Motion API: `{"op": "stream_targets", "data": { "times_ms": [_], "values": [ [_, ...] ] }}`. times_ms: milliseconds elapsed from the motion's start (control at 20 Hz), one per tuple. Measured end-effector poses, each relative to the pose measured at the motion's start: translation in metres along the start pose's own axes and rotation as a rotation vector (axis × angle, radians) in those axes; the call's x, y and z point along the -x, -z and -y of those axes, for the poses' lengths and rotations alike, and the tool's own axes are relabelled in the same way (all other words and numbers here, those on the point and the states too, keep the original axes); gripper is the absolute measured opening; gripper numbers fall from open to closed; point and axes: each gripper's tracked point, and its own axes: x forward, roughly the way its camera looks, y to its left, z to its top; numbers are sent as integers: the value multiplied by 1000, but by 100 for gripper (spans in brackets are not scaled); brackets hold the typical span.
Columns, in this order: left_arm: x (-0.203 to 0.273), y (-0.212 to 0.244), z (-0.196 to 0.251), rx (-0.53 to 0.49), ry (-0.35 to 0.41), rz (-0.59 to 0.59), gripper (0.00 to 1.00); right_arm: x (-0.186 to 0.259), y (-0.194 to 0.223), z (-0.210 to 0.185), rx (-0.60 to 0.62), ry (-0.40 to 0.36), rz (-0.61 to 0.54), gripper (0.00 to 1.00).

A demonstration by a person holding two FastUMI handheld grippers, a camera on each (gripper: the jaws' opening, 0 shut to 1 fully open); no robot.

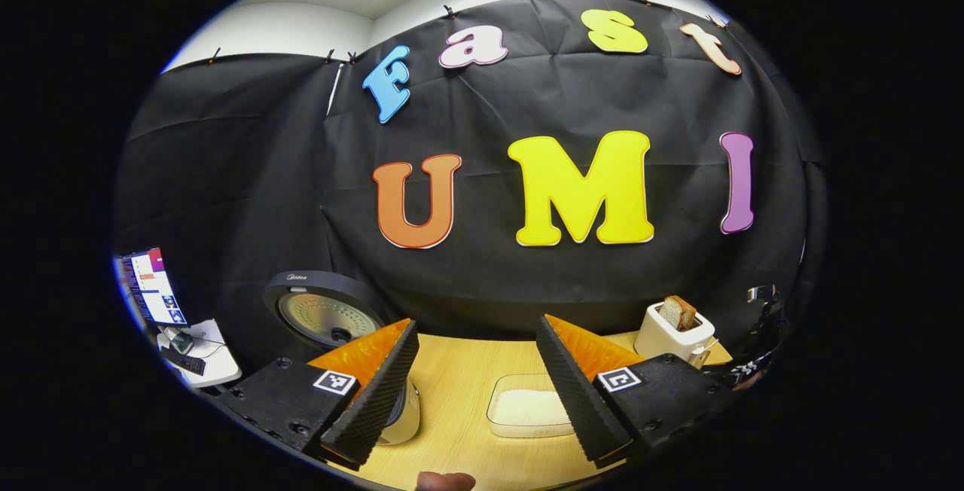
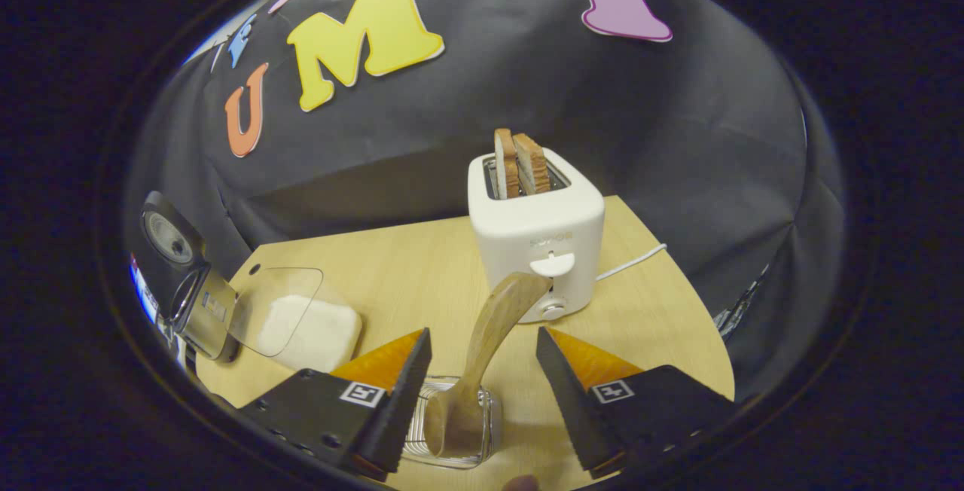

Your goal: Close the left gripper, press the button to open the rice cooker; take a wooden spoon from the chopstick holder with the right hand, scoop a spoonful of rice and pour it into the rice cooker, then put the wooden spoon back into the chopstick holder.

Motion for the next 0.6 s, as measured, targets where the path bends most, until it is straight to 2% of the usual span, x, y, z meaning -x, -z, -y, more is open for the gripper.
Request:
{"op": "stream_targets", "data": {
  "times_ms": [150,250,300,350,400,450,550,600],
  "values": [
    [-1,2,0,-10,-17,-13,100,-14,6,-2,-14,-21,-26,67],
    [-1,1,1,-14,-23,-12,100,-19,10,-3,-25,-29,-44,51],
    [0,2,2,-14,-22,-14,100,-22,12,-2,-32,-28,-53,49],
    [0,2,3,-16,-19,-14,100,-24,12,-6,-43,-45,-54,37],
    [-1,1,4,-18,-19,-12,100,-25,11,-8,-45,-49,-55,34],
    [-2,2,3,-19,-18,-14,100,-24,11,-8,-41,-51,-58,19],
    [-2,4,1,-16,-16,-20,100,-25,9,-13,-66,-66,-55,19],
    [-3,4,0,-12,-13,-17,100,-22,7,-15,-84,-72,-52,14]
  ]
}}
